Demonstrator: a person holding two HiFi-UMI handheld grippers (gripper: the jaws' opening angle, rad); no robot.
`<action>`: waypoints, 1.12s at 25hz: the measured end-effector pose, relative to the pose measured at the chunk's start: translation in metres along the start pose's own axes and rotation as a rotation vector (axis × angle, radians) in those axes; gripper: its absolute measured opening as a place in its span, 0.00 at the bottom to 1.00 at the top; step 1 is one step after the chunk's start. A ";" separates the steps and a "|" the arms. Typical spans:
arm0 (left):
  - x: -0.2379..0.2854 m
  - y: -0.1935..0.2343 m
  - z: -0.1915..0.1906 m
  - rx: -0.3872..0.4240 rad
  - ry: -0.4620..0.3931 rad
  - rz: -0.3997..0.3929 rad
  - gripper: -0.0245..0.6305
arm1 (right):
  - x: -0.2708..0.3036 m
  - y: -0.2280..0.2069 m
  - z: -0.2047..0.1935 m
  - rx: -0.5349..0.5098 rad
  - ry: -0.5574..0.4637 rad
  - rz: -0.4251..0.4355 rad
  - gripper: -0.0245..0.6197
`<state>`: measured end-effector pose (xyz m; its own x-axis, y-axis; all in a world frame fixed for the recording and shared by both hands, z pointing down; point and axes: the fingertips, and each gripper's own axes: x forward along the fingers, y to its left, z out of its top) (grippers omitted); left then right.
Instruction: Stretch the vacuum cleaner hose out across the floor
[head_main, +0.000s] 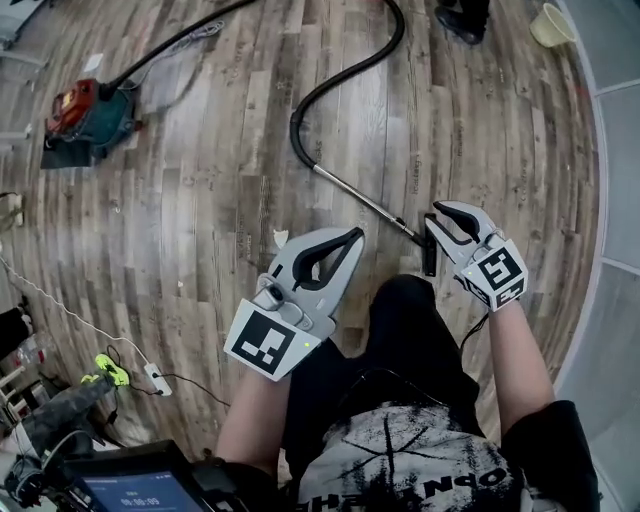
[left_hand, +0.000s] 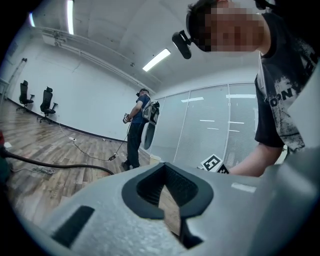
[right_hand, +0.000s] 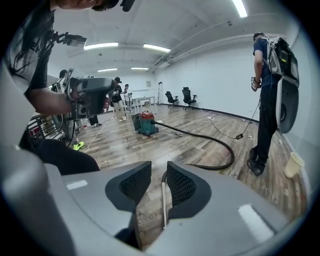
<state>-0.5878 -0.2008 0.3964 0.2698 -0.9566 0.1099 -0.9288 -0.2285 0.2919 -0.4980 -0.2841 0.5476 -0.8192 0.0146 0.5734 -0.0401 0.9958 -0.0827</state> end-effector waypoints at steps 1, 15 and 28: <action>0.004 0.007 -0.017 0.007 0.002 0.004 0.04 | 0.013 -0.001 -0.016 -0.004 0.001 0.005 0.20; 0.062 0.068 -0.179 0.064 -0.041 0.091 0.04 | 0.187 -0.043 -0.351 0.111 0.231 0.126 0.32; 0.031 0.076 -0.236 0.076 0.074 0.269 0.04 | 0.262 -0.043 -0.557 0.047 0.750 0.152 0.42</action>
<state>-0.5897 -0.2055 0.6461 0.0267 -0.9696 0.2431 -0.9851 0.0158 0.1714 -0.3919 -0.2727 1.1553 -0.2107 0.2257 0.9511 0.0041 0.9732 -0.2300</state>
